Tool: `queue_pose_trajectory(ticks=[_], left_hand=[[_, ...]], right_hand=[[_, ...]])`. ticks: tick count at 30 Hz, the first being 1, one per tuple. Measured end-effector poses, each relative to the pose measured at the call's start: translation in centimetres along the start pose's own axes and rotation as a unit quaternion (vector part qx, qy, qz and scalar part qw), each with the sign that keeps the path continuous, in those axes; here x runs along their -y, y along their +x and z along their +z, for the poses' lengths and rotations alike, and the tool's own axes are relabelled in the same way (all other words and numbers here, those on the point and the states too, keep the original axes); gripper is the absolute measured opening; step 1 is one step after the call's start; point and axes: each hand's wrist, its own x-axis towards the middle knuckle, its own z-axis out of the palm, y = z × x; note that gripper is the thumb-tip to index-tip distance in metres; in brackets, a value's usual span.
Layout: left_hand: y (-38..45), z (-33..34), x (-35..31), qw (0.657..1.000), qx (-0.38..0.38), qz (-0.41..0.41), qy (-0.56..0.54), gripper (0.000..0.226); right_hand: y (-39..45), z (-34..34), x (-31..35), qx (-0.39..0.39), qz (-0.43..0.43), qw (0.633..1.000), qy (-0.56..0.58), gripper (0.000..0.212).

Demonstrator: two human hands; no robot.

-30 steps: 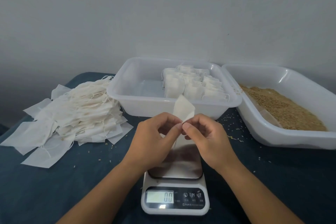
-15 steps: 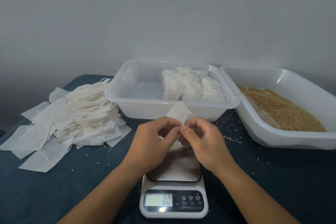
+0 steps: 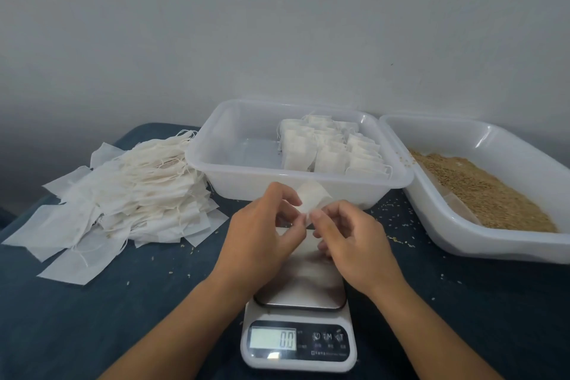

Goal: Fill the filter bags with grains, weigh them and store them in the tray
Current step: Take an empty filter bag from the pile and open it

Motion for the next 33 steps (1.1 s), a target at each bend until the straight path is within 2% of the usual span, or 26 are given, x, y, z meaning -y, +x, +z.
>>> queue_pose_trajectory(ticks=[3, 7, 13, 17, 26, 28, 33], left_hand=[[-0.13, 0.24, -0.17, 0.998, 0.008, 0.04, 0.04, 0.032], [-0.2, 0.36, -0.18, 0.999, 0.003, 0.042, 0.029, 0.024], [-0.13, 0.03, -0.31, 0.996, 0.007, 0.064, 0.057, 0.022], [-0.14, 0.14, -0.63, 0.993, 0.012, 0.081, 0.08, 0.016], [-0.16, 0.0, -0.38, 0.999, -0.007, 0.045, 0.018, 0.022], [-0.07, -0.01, -0.33, 0.998, -0.005, 0.049, 0.026, 0.02], [0.03, -0.02, 0.03, 0.994, 0.004, 0.076, 0.082, 0.036]], right_hand=[[-0.17, 0.3, 0.29, -0.02, -0.034, 0.999, -0.032, 0.015], [-0.31, 0.19, 0.33, -0.034, -0.074, 0.996, -0.045, 0.016], [-0.21, 0.17, 0.41, -0.024, -0.079, 0.995, -0.05, 0.012], [-0.36, 0.26, 0.38, -0.045, -0.087, 0.994, -0.042, 0.015], [-0.41, 0.21, 0.46, -0.032, -0.06, 0.998, -0.008, 0.016], [-0.49, 0.26, 0.5, -0.026, -0.058, 0.998, -0.01, 0.016], [-0.41, 0.51, 0.36, -0.03, -0.041, 0.999, -0.009, 0.013]])
